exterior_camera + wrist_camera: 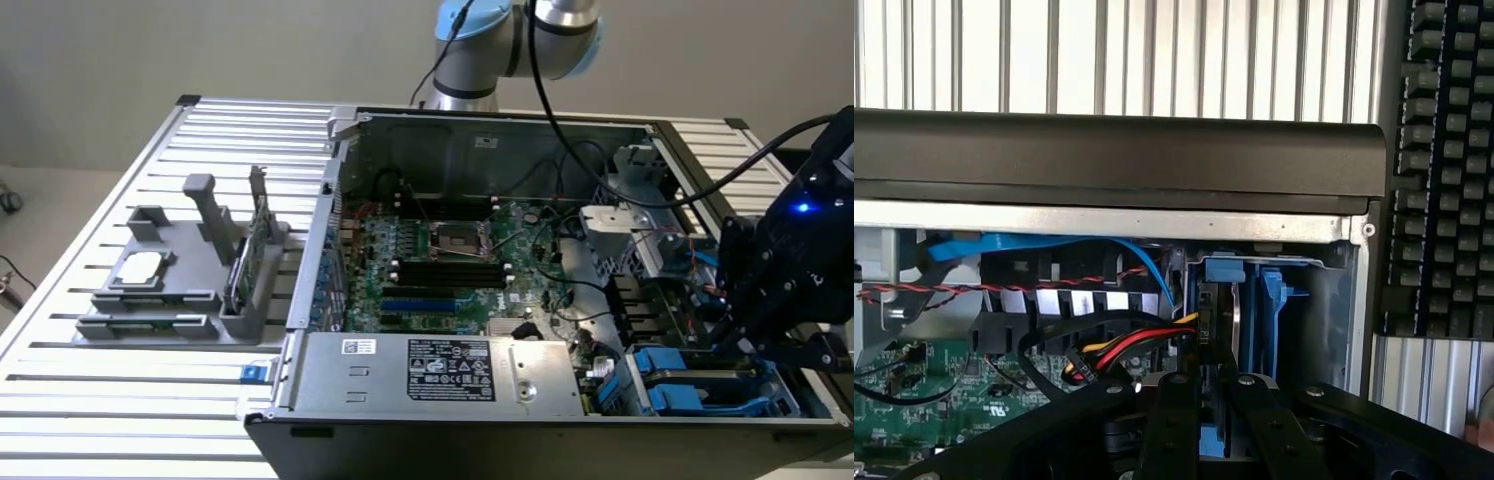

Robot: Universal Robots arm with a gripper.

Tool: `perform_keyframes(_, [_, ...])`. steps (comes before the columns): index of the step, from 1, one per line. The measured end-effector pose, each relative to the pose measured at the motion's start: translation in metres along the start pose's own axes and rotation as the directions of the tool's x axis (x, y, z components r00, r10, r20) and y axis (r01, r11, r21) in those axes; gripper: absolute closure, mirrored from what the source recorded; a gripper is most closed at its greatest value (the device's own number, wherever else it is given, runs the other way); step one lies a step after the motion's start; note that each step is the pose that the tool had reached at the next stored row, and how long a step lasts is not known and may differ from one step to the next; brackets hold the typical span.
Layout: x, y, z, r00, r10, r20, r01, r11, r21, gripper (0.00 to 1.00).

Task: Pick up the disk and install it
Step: 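Insert the first disk wire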

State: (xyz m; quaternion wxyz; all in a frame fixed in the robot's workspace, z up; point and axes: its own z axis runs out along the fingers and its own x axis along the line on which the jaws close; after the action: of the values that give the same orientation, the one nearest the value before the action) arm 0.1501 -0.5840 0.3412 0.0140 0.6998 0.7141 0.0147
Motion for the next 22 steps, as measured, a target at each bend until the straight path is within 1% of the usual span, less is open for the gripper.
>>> perform_keyframes(2, [-0.0003, 0.0000, 0.0009, 1.0000, 0.000, 0.0000, 0.000, 1.0000, -0.0011, 0.83])
perform_keyframes(14, [-0.0005, -0.0001, 0.0019, 1.0000, 0.000, 0.0000, 0.000, 1.0000, -0.0027, 0.83])
perform_keyframes(22, [-0.0005, -0.0001, -0.0011, 1.0000, 0.004, -0.0001, -0.004, 1.0000, -0.0026, 0.83])
